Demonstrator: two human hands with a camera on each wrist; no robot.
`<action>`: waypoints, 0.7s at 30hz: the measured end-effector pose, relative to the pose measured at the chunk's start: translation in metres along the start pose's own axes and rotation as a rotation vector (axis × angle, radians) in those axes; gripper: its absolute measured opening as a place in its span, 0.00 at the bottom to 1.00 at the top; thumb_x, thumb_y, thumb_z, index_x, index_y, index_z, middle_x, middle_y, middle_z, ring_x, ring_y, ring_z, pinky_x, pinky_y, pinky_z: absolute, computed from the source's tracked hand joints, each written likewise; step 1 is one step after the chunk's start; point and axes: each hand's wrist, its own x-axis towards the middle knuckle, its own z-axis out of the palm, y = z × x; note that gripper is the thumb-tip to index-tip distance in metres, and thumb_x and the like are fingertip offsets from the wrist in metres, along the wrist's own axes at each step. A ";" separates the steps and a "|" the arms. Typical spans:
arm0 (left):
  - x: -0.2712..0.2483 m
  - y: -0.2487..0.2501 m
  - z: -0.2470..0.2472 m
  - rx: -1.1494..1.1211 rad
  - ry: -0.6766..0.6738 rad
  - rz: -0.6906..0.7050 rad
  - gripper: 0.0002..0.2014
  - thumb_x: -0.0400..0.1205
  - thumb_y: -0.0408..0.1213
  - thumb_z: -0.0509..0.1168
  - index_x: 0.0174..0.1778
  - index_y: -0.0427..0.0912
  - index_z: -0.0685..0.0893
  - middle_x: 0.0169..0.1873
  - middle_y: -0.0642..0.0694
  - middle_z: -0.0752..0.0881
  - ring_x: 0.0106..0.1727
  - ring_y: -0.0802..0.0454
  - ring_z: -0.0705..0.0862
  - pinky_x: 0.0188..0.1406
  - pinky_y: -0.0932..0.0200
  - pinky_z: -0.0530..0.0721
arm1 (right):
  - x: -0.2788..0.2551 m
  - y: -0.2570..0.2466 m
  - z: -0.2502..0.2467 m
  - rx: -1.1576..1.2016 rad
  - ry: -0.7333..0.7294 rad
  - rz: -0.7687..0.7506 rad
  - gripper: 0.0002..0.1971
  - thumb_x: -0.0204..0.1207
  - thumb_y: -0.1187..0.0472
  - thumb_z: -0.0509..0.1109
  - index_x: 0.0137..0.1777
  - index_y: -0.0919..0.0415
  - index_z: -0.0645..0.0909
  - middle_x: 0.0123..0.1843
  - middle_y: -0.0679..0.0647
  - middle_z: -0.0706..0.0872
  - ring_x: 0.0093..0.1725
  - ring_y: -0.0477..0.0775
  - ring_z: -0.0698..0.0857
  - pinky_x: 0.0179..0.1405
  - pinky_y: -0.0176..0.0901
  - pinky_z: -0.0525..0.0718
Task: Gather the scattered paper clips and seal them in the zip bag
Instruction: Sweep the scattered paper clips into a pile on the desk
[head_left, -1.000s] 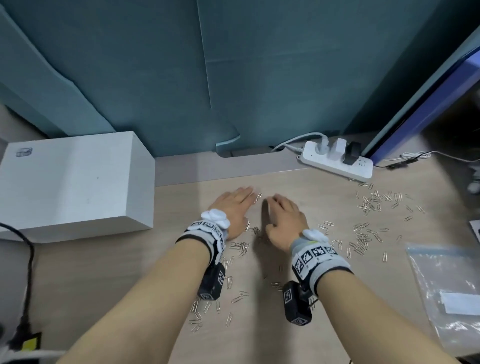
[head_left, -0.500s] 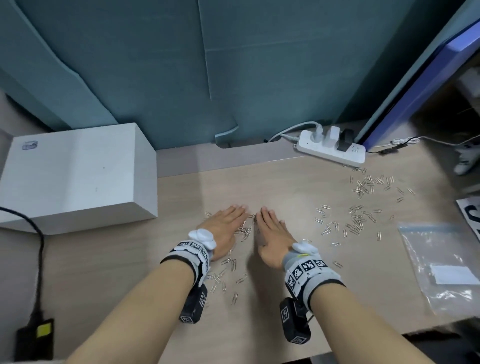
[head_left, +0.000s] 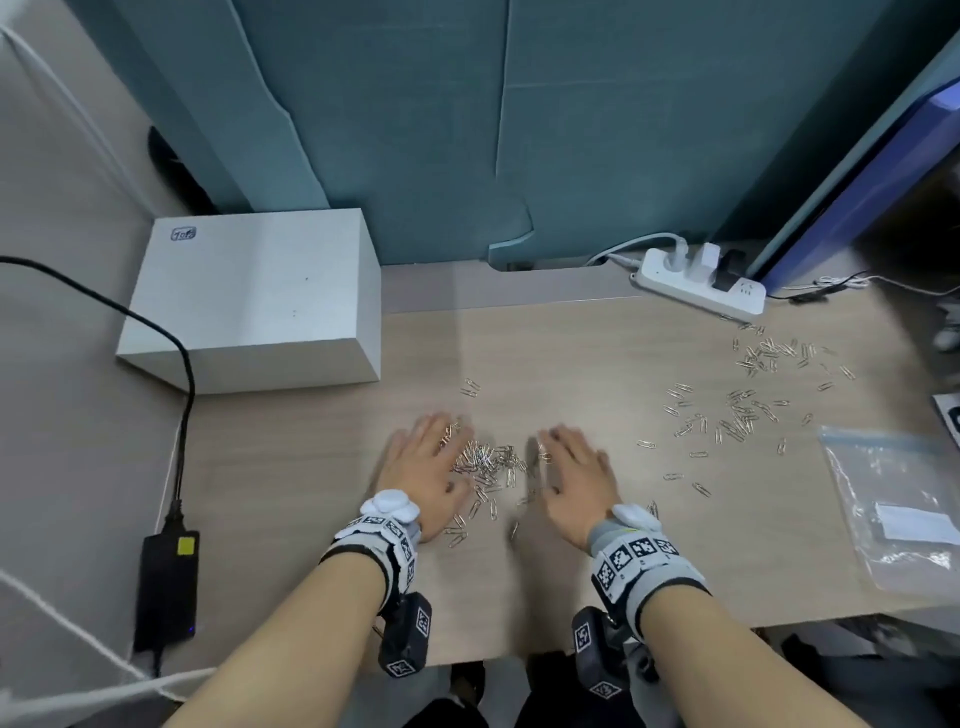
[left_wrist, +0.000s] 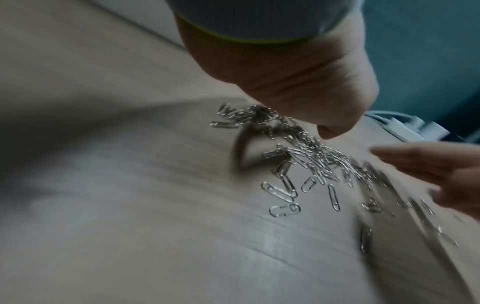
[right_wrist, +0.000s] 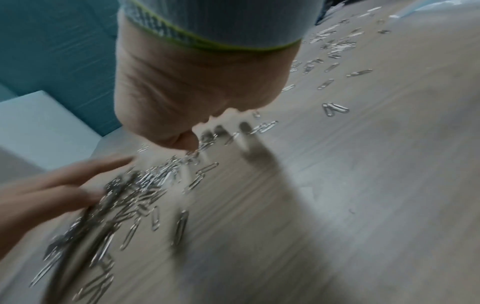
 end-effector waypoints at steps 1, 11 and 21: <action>-0.007 -0.003 0.004 -0.035 0.020 -0.102 0.36 0.83 0.58 0.54 0.88 0.65 0.51 0.90 0.55 0.45 0.91 0.50 0.43 0.88 0.37 0.47 | 0.000 0.004 -0.003 -0.007 0.034 0.097 0.31 0.87 0.48 0.53 0.90 0.43 0.55 0.92 0.45 0.49 0.92 0.53 0.45 0.88 0.64 0.43; 0.012 0.080 0.062 -0.197 0.136 -0.248 0.39 0.83 0.57 0.50 0.91 0.51 0.47 0.91 0.50 0.43 0.90 0.53 0.37 0.89 0.45 0.40 | -0.002 0.064 -0.007 -0.006 -0.010 0.260 0.41 0.82 0.57 0.61 0.91 0.47 0.46 0.93 0.50 0.39 0.91 0.53 0.40 0.88 0.65 0.44; 0.064 0.127 0.050 -0.138 0.184 -0.138 0.33 0.85 0.55 0.51 0.88 0.52 0.59 0.90 0.50 0.56 0.90 0.49 0.52 0.88 0.44 0.54 | -0.006 0.104 -0.053 0.236 0.143 0.039 0.33 0.75 0.54 0.56 0.83 0.49 0.71 0.81 0.49 0.72 0.80 0.58 0.71 0.82 0.55 0.68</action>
